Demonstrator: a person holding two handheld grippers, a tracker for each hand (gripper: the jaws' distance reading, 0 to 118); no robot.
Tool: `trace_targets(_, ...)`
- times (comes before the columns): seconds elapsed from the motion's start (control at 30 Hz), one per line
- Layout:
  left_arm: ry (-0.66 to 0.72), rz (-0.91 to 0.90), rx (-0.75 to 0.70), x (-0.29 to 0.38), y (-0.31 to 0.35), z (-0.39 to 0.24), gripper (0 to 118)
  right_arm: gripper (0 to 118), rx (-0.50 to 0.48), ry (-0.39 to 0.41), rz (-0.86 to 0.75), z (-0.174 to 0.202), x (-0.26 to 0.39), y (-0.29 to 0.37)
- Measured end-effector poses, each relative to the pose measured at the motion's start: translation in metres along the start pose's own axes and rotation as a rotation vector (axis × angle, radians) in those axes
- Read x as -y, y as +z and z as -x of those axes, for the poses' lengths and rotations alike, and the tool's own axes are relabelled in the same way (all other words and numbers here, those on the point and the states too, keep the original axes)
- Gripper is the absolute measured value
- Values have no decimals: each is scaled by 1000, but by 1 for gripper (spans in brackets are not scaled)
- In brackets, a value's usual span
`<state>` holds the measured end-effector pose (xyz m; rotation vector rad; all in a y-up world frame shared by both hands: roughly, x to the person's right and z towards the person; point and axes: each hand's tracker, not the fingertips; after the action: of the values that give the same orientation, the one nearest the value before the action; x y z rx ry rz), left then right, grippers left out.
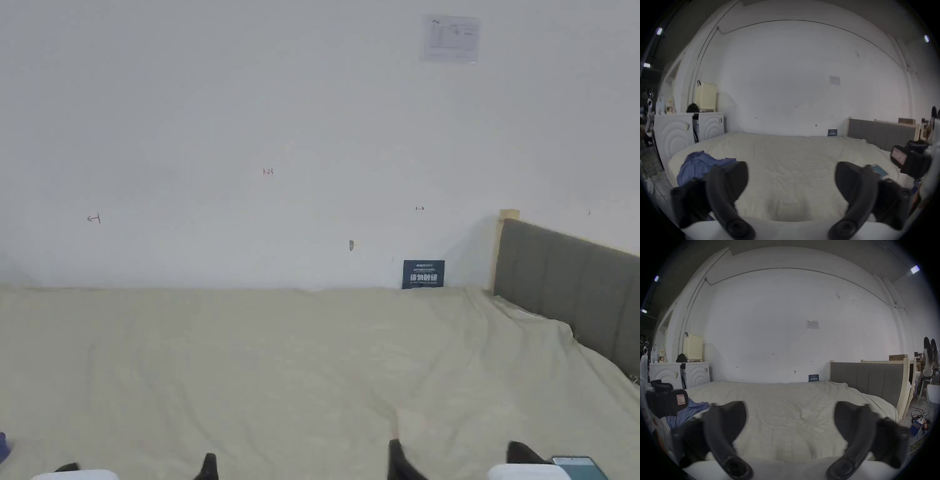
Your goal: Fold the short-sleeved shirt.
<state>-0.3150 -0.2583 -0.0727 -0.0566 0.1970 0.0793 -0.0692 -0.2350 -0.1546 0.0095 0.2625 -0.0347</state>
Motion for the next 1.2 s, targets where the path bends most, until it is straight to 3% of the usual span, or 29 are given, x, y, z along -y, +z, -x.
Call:
trace_targets(0.03, -10, 0, -8, -1, 0, 1, 84, 82, 1, 1, 1, 1, 0, -1)
trace_targets(0.07, -15, -1, -19, -2, -2, -1, 49, 44, 6, 0, 6, 2, 1, -1)
trace_targets(0.1, -26, 7, -43, -1, -2, -2, 20, 21, 7, -10, 19, 1, 1, -2)
trace_targets(0.13, -54, 27, -54, 0, -2, 0, 14, 15, 2, -31, 32, -2, 3, -4)
trace_targets(0.2, -69, 31, -14, 2, -4, 0, 13, 12, -28, -50, 48, -5, 5, -5)
trace_targets(0.23, -65, 32, -17, 3, -4, -1, 12, 0, -39, -53, 52, -6, 5, -5)
trace_targets(0.4, -57, 19, 24, 6, -5, -2, 1, 0, 23, 8, 44, -2, 4, -1)
trace_targets(0.73, -48, 25, 54, 7, -7, 2, 0, 0, 25, -33, 51, -4, 5, -5)
trace_targets(0.93, -28, -16, 34, 5, -1, 8, 0, 0, 8, -37, 61, 2, 5, -12)
trace_targets(1.2, -16, -6, -12, 1, 11, 33, 0, 0, -99, -26, 75, 30, 2, -25)
